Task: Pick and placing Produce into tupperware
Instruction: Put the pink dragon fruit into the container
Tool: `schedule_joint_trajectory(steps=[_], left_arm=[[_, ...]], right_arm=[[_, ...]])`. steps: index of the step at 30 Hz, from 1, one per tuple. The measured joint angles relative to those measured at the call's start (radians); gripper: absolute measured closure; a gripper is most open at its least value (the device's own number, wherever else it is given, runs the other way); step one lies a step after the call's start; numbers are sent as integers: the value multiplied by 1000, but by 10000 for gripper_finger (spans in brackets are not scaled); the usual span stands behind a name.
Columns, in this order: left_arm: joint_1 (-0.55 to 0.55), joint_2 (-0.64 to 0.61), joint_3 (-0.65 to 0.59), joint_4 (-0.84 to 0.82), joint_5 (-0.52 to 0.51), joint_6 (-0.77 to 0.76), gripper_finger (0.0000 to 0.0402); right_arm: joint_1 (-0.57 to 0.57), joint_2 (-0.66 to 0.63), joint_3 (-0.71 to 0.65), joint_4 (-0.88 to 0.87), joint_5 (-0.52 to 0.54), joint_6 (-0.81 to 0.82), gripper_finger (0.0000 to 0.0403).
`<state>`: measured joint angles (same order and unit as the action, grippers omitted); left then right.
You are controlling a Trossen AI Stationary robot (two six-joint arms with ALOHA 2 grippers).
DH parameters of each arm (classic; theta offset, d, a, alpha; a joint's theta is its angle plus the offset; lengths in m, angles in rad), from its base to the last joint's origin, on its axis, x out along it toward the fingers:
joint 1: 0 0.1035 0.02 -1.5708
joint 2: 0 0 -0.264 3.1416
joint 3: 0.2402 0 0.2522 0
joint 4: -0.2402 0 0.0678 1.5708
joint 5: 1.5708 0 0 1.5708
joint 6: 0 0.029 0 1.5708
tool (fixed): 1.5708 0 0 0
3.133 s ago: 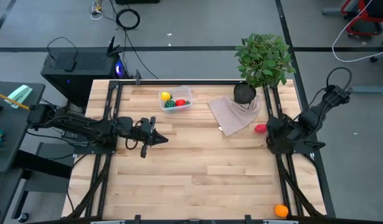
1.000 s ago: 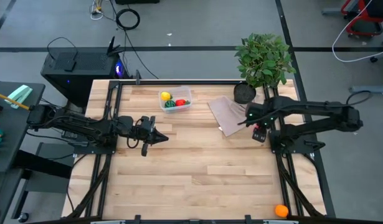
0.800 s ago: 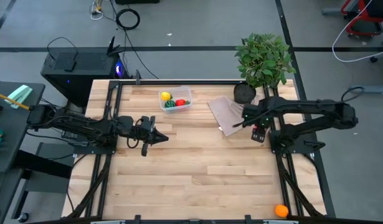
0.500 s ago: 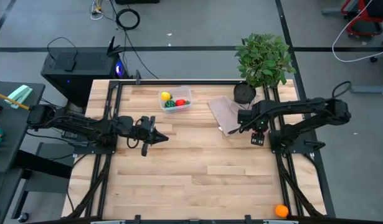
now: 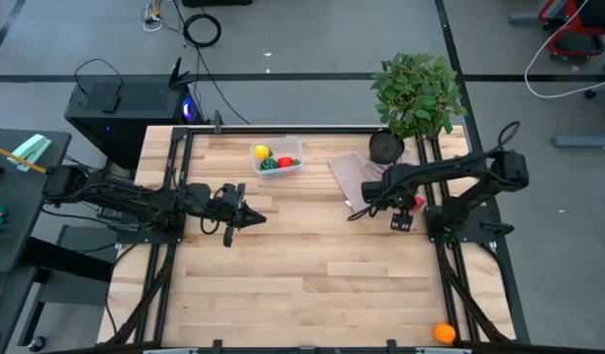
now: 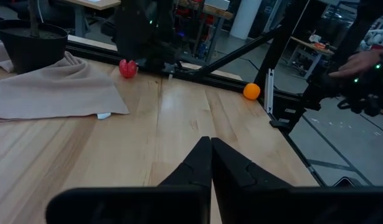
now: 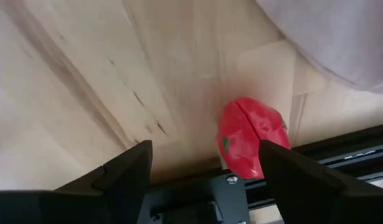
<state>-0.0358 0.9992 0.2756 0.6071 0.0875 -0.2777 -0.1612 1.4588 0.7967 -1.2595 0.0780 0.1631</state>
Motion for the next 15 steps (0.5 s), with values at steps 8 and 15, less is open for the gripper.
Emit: schedule_joint_trajectory(steps=[8,15], left_arm=[[-1,0,0,0,0,-26,384],[-1,0,0,0,0,-26,376]], right_arm=[[0,79,0,-1,0,-7,81],[-16,86,0,-1,10,-8,67]])
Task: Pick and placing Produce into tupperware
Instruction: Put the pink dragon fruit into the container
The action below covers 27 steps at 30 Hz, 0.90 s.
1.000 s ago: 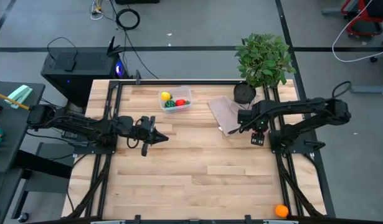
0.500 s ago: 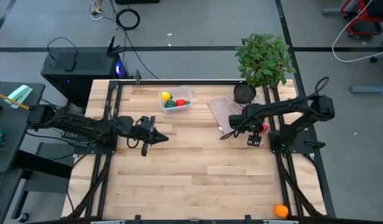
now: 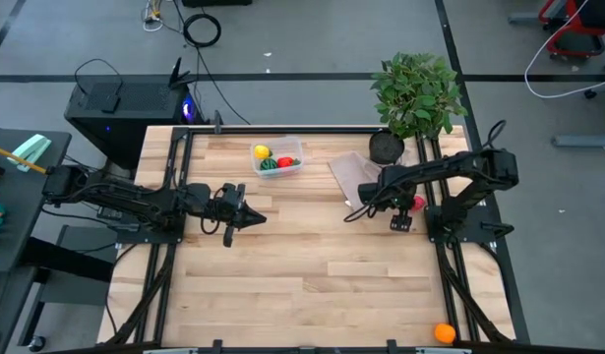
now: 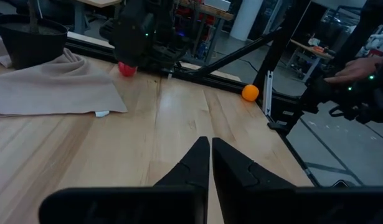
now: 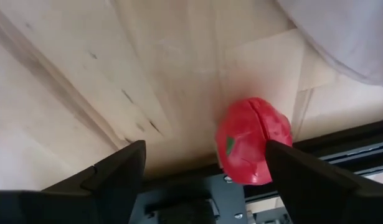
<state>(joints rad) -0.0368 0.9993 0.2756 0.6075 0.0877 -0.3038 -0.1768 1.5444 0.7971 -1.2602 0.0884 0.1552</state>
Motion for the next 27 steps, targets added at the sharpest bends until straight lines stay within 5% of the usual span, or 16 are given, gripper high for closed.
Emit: schedule_joint_trajectory(steps=[10,27], left_arm=[[0,0,0,1,0,0,392],[0,0,0,1,1,-1,392]], right_arm=[[-118,0,0,-1,18,10,69],[-29,0,4,-25,-52,-12,37]])
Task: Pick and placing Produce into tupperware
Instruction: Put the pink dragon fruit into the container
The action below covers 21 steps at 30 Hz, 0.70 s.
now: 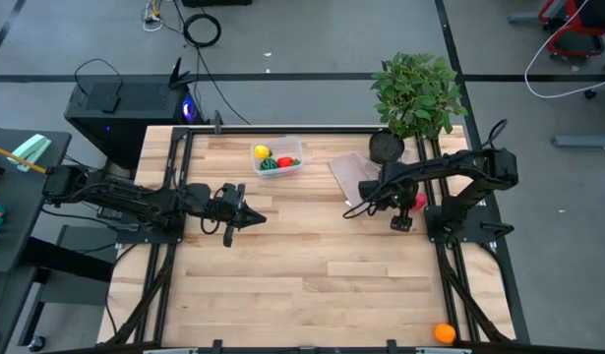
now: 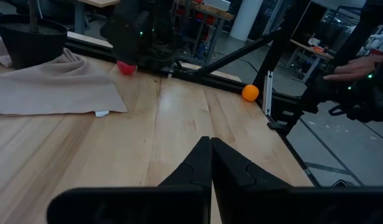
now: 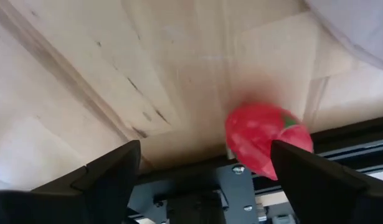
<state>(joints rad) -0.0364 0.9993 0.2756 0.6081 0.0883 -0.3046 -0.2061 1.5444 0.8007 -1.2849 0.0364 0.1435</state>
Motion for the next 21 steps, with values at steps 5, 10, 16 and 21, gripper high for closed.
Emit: schedule_joint_trajectory(steps=[5,10,16,21], left_arm=[[0,0,0,0,0,0,380],[0,0,0,-1,0,0,382],[0,0,0,-1,0,0,392],[0,0,0,-1,0,0,384]], right_arm=[[15,0,47,6,51,-1,38],[15,-1,116,36,59,-110,44],[15,-1,216,75,84,-145,46],[19,-1,277,109,79,-172,46]])
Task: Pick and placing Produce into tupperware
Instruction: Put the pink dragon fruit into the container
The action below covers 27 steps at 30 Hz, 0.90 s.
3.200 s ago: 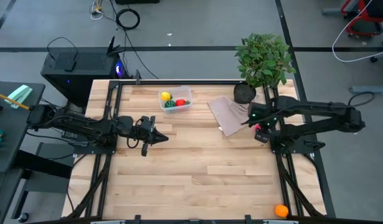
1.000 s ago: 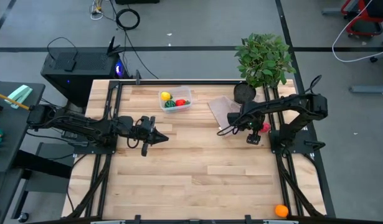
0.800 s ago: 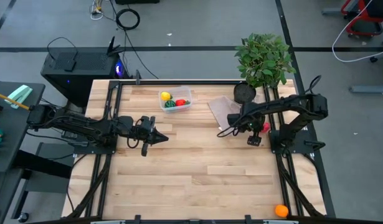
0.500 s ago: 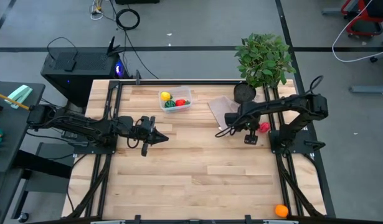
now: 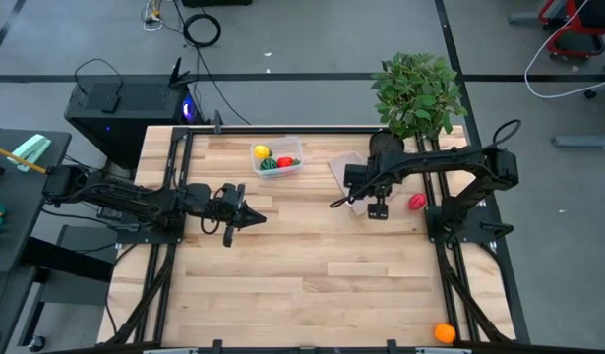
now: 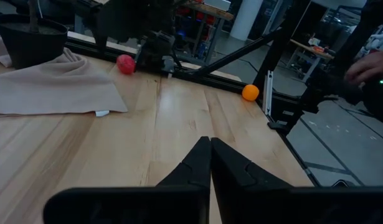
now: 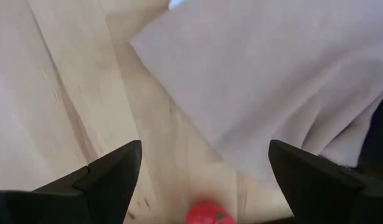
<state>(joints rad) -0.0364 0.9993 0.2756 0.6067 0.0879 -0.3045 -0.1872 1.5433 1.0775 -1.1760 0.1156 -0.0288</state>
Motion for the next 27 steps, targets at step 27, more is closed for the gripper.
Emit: schedule_joint_trajectory(steps=[27], left_arm=[[0,0,0,-13,0,0,394]], right_arm=[[-1,17,-216,-222,-35,44,26]])
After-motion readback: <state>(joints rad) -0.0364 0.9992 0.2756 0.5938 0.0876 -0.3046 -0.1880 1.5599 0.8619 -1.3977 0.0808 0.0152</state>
